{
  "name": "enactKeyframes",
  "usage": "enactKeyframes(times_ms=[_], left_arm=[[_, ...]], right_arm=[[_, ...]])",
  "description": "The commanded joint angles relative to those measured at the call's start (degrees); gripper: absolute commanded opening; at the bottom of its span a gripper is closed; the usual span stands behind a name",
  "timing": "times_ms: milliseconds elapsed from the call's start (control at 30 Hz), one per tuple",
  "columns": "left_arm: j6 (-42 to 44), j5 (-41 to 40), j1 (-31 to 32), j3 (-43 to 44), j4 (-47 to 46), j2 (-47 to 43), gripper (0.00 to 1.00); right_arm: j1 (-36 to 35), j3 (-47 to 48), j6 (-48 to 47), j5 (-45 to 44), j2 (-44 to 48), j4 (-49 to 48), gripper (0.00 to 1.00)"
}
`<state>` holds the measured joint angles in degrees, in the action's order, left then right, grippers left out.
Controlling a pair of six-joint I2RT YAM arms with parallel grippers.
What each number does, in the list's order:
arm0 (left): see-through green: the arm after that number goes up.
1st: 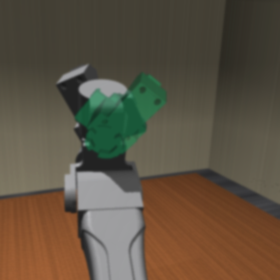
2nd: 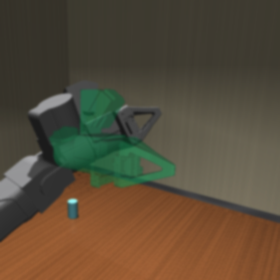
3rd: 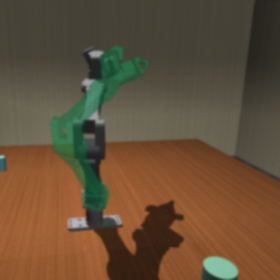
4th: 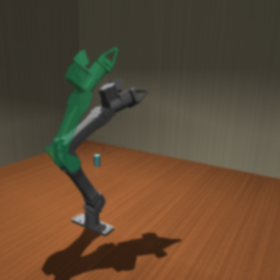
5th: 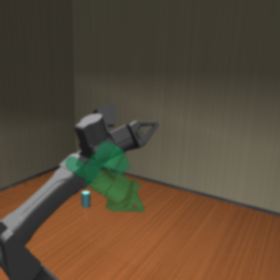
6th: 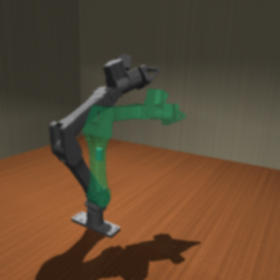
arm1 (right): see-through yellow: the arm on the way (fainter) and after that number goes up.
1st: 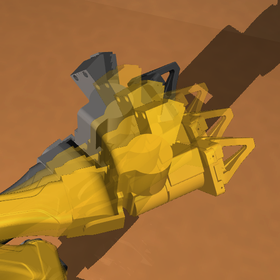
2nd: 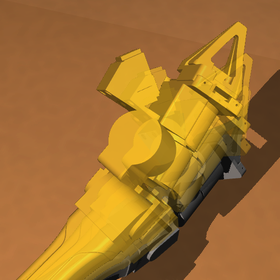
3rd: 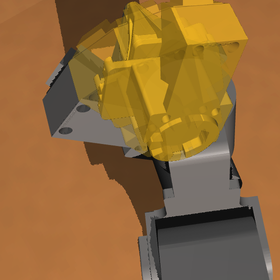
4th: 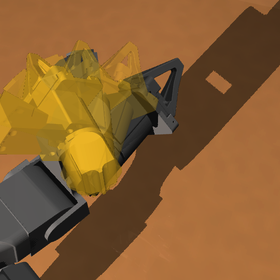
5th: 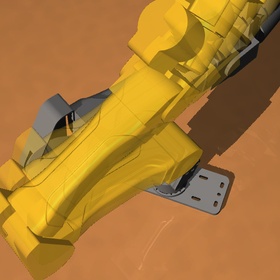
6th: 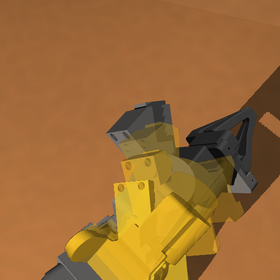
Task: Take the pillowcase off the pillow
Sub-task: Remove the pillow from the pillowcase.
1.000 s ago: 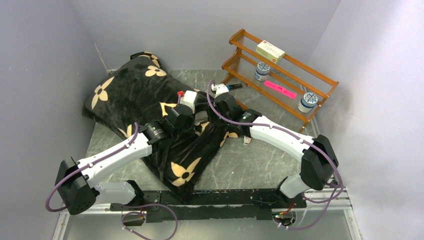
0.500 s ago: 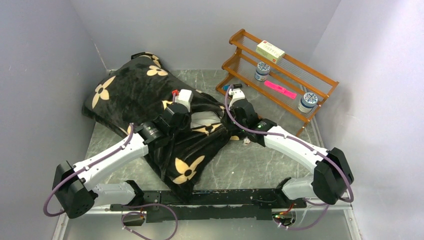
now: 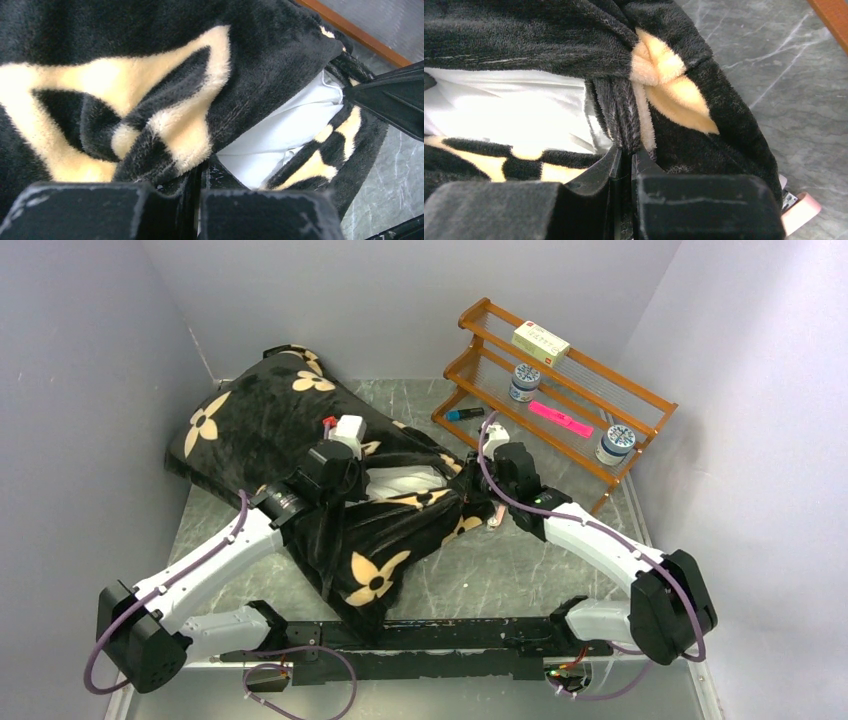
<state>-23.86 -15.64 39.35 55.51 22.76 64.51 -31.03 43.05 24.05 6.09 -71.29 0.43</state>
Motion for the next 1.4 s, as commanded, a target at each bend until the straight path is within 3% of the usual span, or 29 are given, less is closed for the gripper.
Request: enactKeyframes(times_ms=[0, 433, 633, 900, 1067, 1367], left_arm=[[5.5, -15.0, -8.0, -1.4, 11.9, -4.4, 0.05], [8.1, -7.8, -16.0, -2.6, 10.9, -6.6, 0.05], [14.0, 14.1, -15.8, -2.5, 4.7, -10.8, 0.05], [16.1, 28.5, -14.3, -1.6, 1.1, -13.2, 0.42], [15.2, 33.6, -10.6, -1.1, -3.6, -12.3, 0.55], [23.0, 19.8, 8.7, 9.7, -3.9, 1.0, 0.72]], right_arm=[[6.9, -4.0, -4.1, -8.9, -1.2, 9.2, 0.00], [7.9, -7.4, -4.0, -2.7, -3.9, 3.3, 0.00], [7.2, -8.5, -4.3, 8.9, -2.5, -4.0, 0.00], [4.4, -8.9, -0.1, 18.1, -1.8, -12.7, 0.00], [3.0, -8.0, 1.5, 19.8, -1.7, -15.0, 0.00], [1.0, -6.9, 2.4, 20.3, -1.0, -16.3, 0.00]])
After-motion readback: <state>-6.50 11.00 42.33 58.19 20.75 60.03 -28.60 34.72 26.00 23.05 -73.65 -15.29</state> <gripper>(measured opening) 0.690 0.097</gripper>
